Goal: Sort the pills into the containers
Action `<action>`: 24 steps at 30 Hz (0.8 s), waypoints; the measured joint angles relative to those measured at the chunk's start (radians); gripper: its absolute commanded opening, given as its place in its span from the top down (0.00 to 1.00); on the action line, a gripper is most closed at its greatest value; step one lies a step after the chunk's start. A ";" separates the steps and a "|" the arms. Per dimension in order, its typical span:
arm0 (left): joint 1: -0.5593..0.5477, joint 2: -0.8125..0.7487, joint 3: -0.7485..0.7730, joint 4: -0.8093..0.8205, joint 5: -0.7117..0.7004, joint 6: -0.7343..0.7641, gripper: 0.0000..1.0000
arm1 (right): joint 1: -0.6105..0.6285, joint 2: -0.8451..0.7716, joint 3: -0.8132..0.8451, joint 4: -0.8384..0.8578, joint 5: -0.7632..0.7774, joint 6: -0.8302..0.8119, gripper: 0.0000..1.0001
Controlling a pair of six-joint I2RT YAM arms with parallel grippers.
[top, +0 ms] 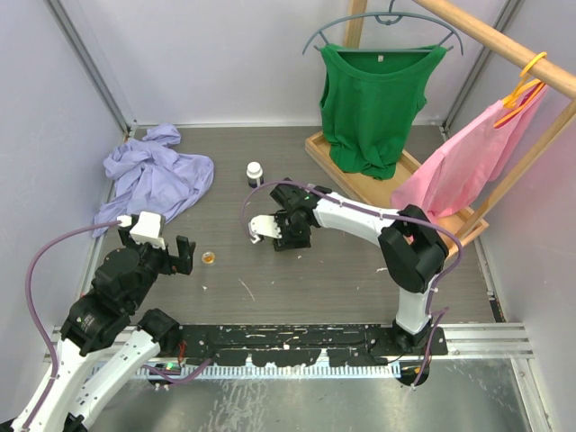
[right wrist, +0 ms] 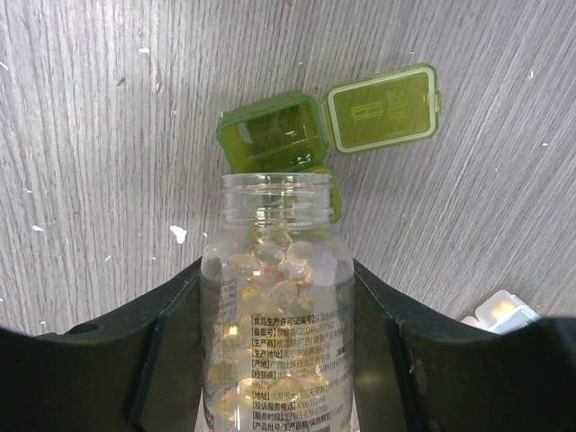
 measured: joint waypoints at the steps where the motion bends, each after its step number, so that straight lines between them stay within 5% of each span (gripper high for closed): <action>1: 0.000 0.000 0.000 0.000 0.000 0.000 0.02 | 0.003 -0.002 0.000 -0.005 -0.005 -0.002 0.99; 24: 0.000 -0.006 -0.002 0.000 0.007 0.000 0.02 | -0.005 -0.034 -0.044 0.021 -0.011 0.013 0.99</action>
